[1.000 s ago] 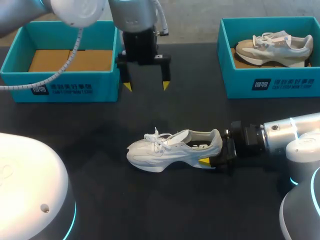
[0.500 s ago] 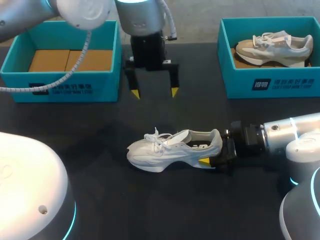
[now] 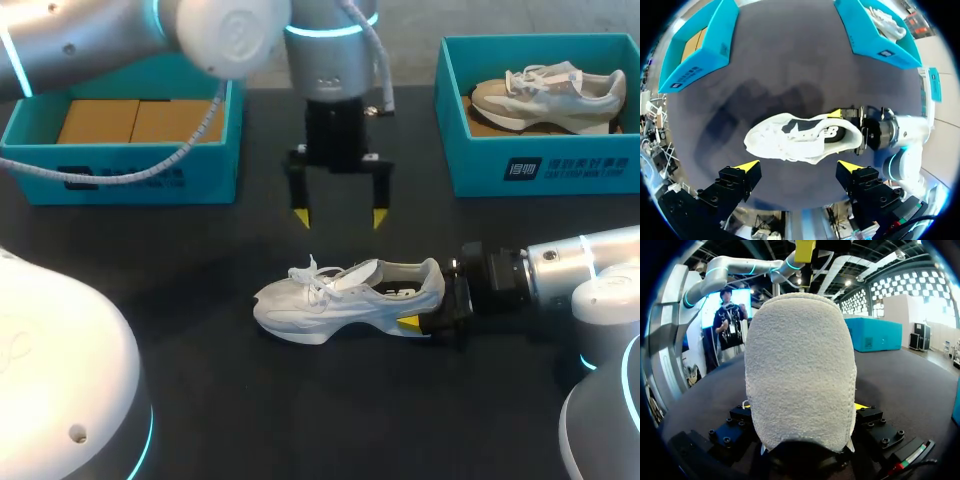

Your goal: Take the shoe out of the shoebox, open the shoe tongue, remove and reinsert the insole, then place the shoe into the shoebox

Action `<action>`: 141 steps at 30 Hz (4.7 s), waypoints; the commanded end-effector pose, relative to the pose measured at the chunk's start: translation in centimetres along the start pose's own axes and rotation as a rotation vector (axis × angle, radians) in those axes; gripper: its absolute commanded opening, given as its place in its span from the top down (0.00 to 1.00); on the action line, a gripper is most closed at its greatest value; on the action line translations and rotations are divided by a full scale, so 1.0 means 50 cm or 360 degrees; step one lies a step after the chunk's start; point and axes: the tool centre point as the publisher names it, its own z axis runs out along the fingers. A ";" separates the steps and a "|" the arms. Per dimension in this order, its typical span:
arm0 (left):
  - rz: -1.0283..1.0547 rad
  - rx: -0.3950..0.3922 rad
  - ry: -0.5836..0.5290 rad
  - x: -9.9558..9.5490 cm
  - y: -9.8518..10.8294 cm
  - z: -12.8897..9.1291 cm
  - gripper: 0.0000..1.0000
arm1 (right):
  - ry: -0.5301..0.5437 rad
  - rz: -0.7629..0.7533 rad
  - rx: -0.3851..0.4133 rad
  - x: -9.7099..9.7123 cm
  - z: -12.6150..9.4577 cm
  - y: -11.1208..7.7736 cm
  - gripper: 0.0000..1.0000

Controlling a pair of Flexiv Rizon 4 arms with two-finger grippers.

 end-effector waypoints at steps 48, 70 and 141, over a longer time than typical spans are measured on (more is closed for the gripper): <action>-0.0132 -0.0219 -0.0257 0.060 -0.016 0.179 0.00 | -0.0002 0.0000 0.0003 -0.001 0.001 0.001 1.00; -0.0163 -0.0276 -0.0269 0.072 -0.026 0.188 0.52 | -0.0002 0.0000 0.0003 -0.001 0.001 0.001 1.00; 0.0049 0.0075 0.0059 -0.008 0.041 0.134 0.90 | -0.0002 0.0000 0.0003 -0.001 0.001 0.001 1.00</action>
